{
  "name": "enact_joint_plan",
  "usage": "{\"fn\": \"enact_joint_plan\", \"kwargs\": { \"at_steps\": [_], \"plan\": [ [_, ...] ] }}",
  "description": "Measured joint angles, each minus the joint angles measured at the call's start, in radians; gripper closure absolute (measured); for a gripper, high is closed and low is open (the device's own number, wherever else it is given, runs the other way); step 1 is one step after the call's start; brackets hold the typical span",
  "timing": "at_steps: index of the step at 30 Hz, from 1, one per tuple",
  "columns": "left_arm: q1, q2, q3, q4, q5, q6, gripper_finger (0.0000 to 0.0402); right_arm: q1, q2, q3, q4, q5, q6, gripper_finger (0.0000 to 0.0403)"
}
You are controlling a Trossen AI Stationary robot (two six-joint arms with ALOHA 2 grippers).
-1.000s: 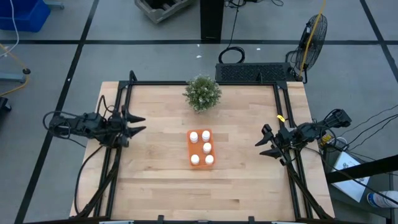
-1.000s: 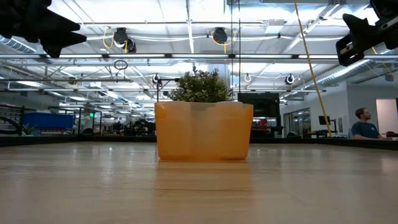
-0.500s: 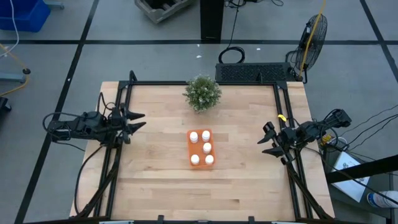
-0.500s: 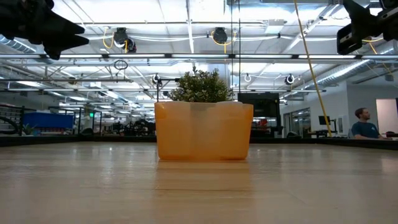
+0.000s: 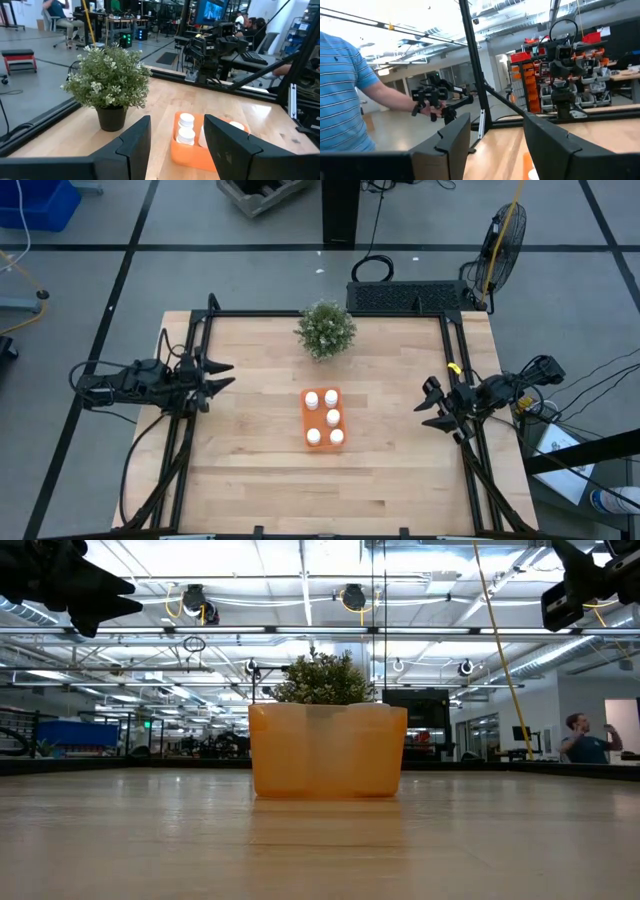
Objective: Pick and place pill bottles into a basket
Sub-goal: Return to Home Position
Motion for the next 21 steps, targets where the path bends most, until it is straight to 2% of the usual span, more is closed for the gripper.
{"fn": "enact_joint_plan", "kwargs": {
  "at_steps": [7, 9, 13, 17, 21],
  "plan": [
    [0.000, 0.000, 0.000, 0.000, 0.015, -0.018, 0.0215, 0.000, 0.002, 0.000, -0.001, -0.001, -0.007, 0.0228],
    [-0.002, 0.000, 0.001, -0.013, 0.074, -0.093, 0.0215, 0.000, 0.002, 0.000, -0.005, -0.001, -0.007, 0.0229],
    [-0.003, 0.007, 0.001, -0.081, 0.154, -0.054, 0.0215, 0.000, 0.002, 0.000, -0.005, -0.001, -0.007, 0.0228],
    [-0.003, 0.004, -0.052, 0.049, 0.213, 0.011, 0.0215, 0.000, 0.002, -0.001, -0.005, -0.001, -0.007, 0.0225],
    [-0.003, -0.001, -0.117, 0.168, 0.221, 0.039, 0.0215, 0.000, 0.002, -0.001, -0.006, -0.001, -0.007, 0.0227]
  ]
}}
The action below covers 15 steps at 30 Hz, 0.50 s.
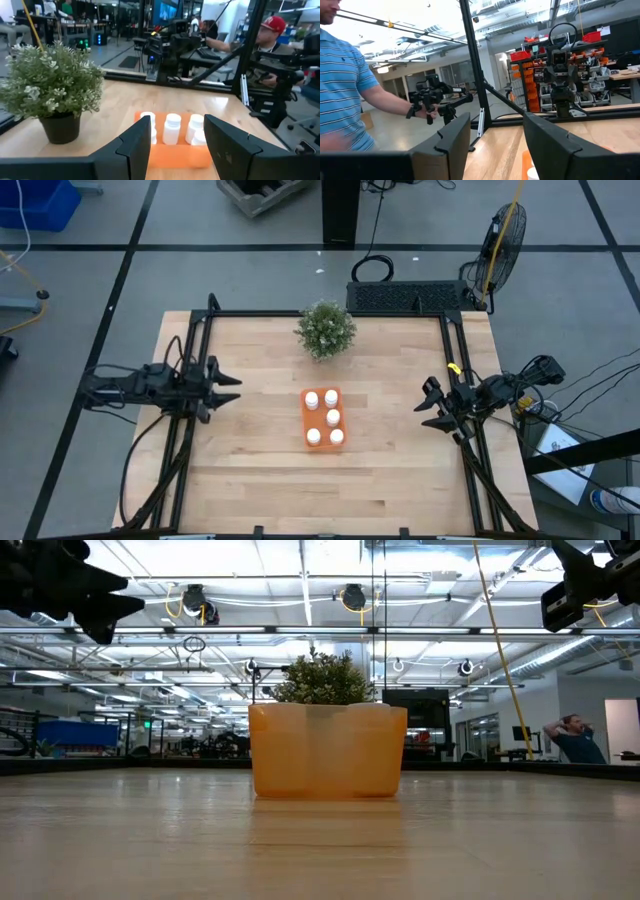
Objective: Pick and place pill bottles into a basket
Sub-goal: Return to Home Position
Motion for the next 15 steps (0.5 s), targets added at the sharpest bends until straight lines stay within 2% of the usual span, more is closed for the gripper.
{"fn": "enact_joint_plan", "kwargs": {
  "at_steps": [4, 10, 15],
  "plan": [
    [0.000, 0.000, -0.044, 0.068, 0.008, -0.016, 0.0215, 0.000, 0.000, 0.000, -0.001, 0.000, 0.000, 0.0229],
    [0.000, 0.000, -0.073, 0.084, 0.047, 0.002, 0.0215, 0.000, 0.000, 0.000, -0.001, 0.000, 0.000, 0.0226],
    [0.000, 0.000, -0.127, 0.246, 0.069, 0.027, 0.0215, 0.000, 0.000, 0.000, -0.001, 0.000, 0.000, 0.0227]
  ]
}}
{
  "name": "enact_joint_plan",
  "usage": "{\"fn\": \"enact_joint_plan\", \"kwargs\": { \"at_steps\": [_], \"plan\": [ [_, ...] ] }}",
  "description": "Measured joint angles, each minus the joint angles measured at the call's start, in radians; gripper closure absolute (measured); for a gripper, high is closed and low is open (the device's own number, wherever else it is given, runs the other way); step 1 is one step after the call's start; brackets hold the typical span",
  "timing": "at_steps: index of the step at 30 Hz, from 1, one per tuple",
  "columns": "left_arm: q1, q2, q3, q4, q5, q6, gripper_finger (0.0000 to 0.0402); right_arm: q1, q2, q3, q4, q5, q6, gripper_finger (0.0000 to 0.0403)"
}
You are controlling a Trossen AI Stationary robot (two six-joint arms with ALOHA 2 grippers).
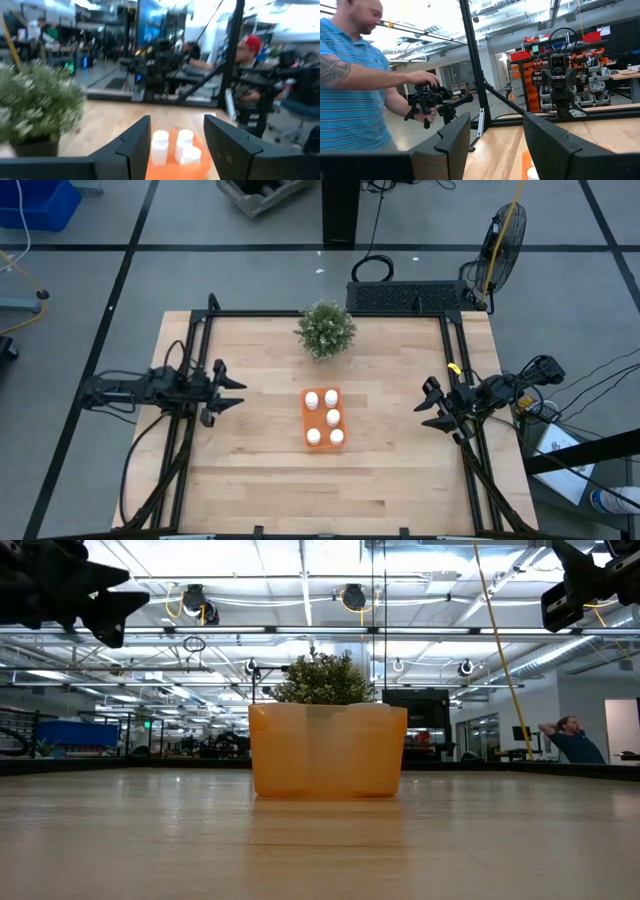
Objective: Pick and place pill bottles into a basket
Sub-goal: Return to Home Position
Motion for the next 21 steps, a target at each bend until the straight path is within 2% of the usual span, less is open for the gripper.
{"fn": "enact_joint_plan", "kwargs": {
  "at_steps": [3, 11, 21],
  "plan": [
    [0.000, 0.000, -0.061, 0.117, 0.037, -0.013, 0.0215, 0.000, 0.000, 0.000, 0.000, 0.000, 0.000, 0.0229],
    [0.000, 0.001, -0.067, 0.105, 0.158, -0.047, 0.0215, 0.000, 0.000, 0.000, 0.001, 0.000, 0.000, 0.0225],
    [0.000, 0.002, -0.067, 0.108, 0.159, -0.046, 0.0215, 0.000, 0.000, 0.000, 0.001, 0.000, 0.000, 0.0227]
  ]
}}
